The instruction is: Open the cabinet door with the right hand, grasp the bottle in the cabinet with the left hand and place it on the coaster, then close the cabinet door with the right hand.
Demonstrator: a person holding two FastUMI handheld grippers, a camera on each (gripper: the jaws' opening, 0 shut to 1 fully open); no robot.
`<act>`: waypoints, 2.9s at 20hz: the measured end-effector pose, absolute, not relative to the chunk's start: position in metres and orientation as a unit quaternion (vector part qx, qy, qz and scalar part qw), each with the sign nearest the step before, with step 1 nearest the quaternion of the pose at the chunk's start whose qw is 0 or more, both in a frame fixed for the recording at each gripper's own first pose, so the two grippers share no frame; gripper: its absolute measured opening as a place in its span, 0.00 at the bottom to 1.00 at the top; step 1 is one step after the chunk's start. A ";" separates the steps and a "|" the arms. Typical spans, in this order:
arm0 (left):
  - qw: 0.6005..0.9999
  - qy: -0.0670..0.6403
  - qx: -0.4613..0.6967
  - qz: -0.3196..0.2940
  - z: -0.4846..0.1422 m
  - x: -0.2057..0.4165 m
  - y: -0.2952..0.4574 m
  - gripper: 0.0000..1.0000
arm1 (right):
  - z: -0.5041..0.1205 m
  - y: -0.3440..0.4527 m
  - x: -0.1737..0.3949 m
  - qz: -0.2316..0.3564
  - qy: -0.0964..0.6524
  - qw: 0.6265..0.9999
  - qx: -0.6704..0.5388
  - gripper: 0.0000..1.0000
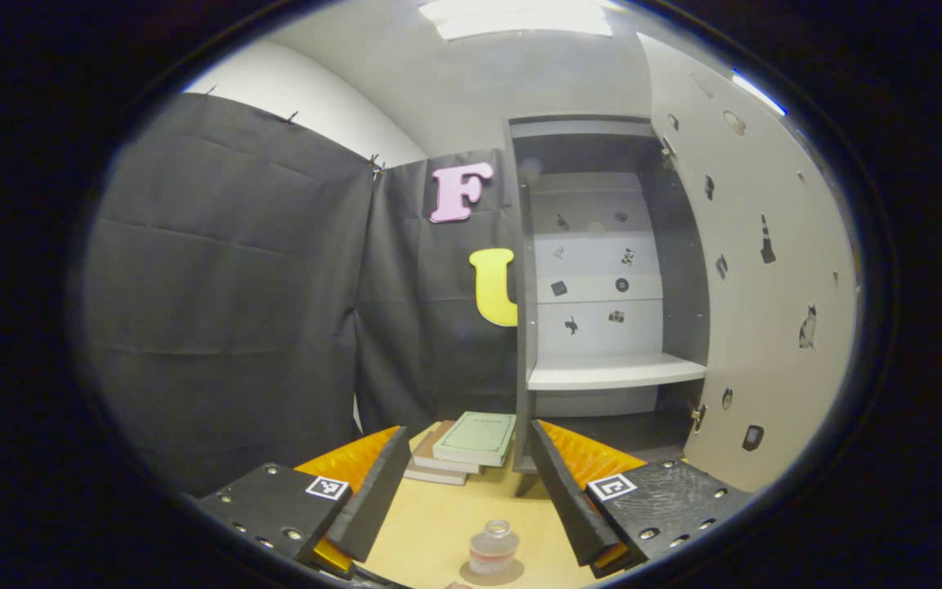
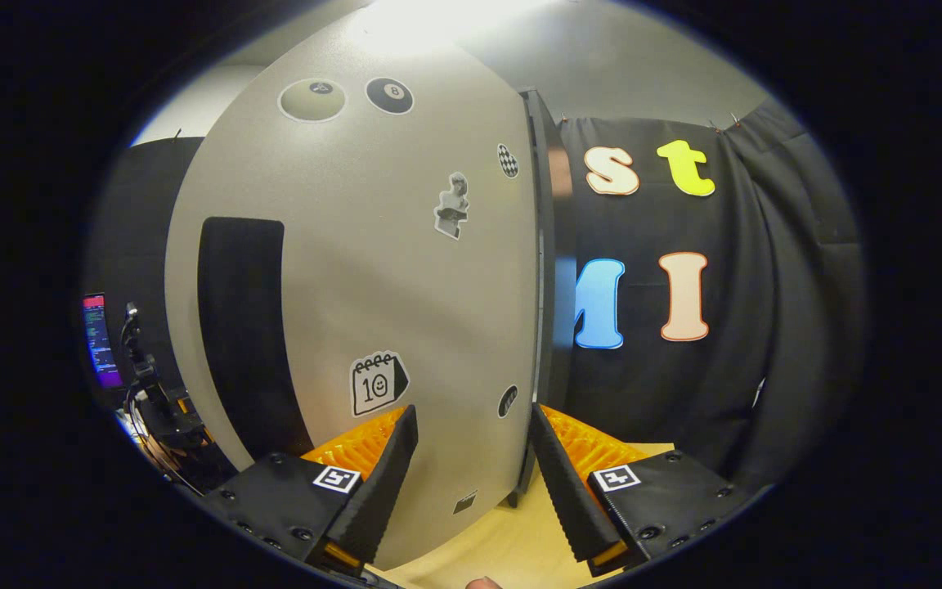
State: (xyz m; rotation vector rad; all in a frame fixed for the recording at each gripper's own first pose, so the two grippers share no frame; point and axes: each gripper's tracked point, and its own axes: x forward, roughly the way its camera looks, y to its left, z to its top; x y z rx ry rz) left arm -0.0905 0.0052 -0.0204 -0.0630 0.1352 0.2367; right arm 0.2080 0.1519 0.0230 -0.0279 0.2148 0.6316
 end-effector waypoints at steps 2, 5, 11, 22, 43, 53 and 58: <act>0.990 0.063 -0.042 0.119 -0.021 -0.086 0.020 0.88 | 0.025 0.164 0.209 0.311 0.104 0.945 -0.014 0.83; 0.988 0.064 -0.052 0.127 -0.030 -0.085 0.047 0.88 | 0.025 0.182 0.208 0.314 0.105 0.944 -0.014 0.88; 0.985 0.070 -0.059 0.145 -0.041 -0.091 0.089 0.88 | 0.026 0.213 0.207 0.312 0.098 0.945 -0.008 0.83; 0.983 0.080 -0.050 0.158 -0.057 -0.094 0.142 0.88 | 0.019 0.253 0.224 0.304 0.089 0.948 -0.007 0.86; 0.977 0.092 -0.052 0.186 -0.092 -0.081 0.255 0.89 | -0.008 0.345 0.282 0.215 0.078 0.973 -0.017 0.92; 0.979 0.111 -0.052 0.166 -0.108 -0.062 0.271 0.89 | -0.014 0.374 0.298 0.169 0.070 0.983 -0.025 0.92; 0.986 0.097 -0.045 0.126 -0.094 -0.032 0.243 0.89 | 0.004 0.365 0.283 0.178 0.053 0.983 -0.010 0.94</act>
